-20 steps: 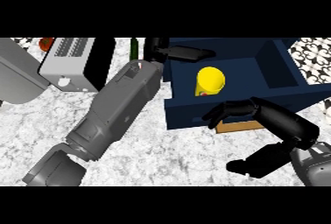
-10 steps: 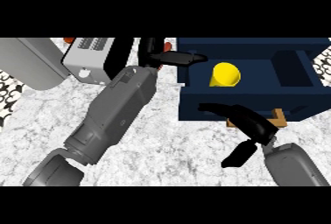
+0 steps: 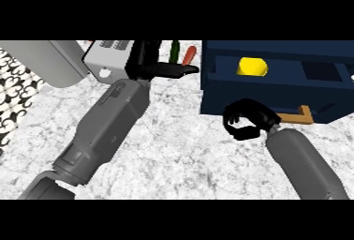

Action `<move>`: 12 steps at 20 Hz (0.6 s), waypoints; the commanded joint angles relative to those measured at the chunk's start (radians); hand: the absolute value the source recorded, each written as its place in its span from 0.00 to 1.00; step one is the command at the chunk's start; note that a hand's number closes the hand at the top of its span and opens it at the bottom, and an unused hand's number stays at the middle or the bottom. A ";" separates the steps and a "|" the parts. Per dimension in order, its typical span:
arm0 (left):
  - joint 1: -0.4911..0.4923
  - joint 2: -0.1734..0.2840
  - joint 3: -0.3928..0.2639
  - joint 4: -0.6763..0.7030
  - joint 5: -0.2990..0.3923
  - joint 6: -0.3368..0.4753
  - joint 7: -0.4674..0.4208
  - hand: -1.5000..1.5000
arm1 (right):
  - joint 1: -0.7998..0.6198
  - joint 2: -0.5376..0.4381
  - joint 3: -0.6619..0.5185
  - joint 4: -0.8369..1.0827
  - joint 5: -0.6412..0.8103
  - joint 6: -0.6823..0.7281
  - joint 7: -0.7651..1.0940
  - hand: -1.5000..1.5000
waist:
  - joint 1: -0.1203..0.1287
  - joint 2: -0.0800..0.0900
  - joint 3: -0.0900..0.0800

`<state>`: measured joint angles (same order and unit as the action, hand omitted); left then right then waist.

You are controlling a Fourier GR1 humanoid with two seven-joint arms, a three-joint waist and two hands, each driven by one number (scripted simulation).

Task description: Pick up the cup, place it into the drawer and close the drawer

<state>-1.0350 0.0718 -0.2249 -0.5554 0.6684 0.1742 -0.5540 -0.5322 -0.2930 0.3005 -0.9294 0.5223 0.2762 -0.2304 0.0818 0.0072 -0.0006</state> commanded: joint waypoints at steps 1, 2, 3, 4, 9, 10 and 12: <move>0.072 0.022 -0.009 -0.058 0.000 -0.025 0.010 0.00 | -0.111 0.014 -0.075 0.211 -0.010 -0.069 -0.142 1.00 | 0.022 0.008 0.005; 0.047 0.050 -0.002 -0.057 0.003 -0.038 0.036 0.00 | -0.152 0.020 -0.098 0.252 -0.012 -0.085 -0.136 1.00 | 0.029 0.015 0.005; 0.109 0.049 -0.016 -0.080 0.003 -0.070 0.021 0.00 | -0.169 0.000 -0.125 0.272 -0.018 -0.098 -0.129 1.00 | 0.048 0.012 0.005; 0.106 0.052 -0.012 -0.091 0.010 -0.077 0.030 0.00 | -0.196 -0.001 -0.155 0.292 -0.032 -0.123 -0.148 1.00 | 0.048 0.014 0.005; 0.146 0.079 -0.020 -0.131 0.000 -0.091 0.023 0.00 | -0.335 -0.075 -0.253 0.418 -0.075 -0.117 -0.176 1.00 | 0.077 0.024 0.006; 0.160 0.106 -0.008 -0.127 0.012 -0.124 0.026 0.00 | -0.356 -0.075 -0.255 0.431 -0.069 -0.135 -0.171 1.00 | 0.079 0.030 0.006; 0.157 0.127 -0.013 -0.147 0.005 -0.123 0.039 0.00 | -0.378 -0.115 -0.294 0.442 -0.098 -0.120 -0.148 1.00 | 0.089 0.026 0.006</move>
<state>-0.9010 0.1610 -0.2370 -0.6740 0.6753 0.0735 -0.5232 -0.7726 -0.3222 0.0982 -0.5689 0.4447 0.2034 -0.4142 0.1445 0.0268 0.0101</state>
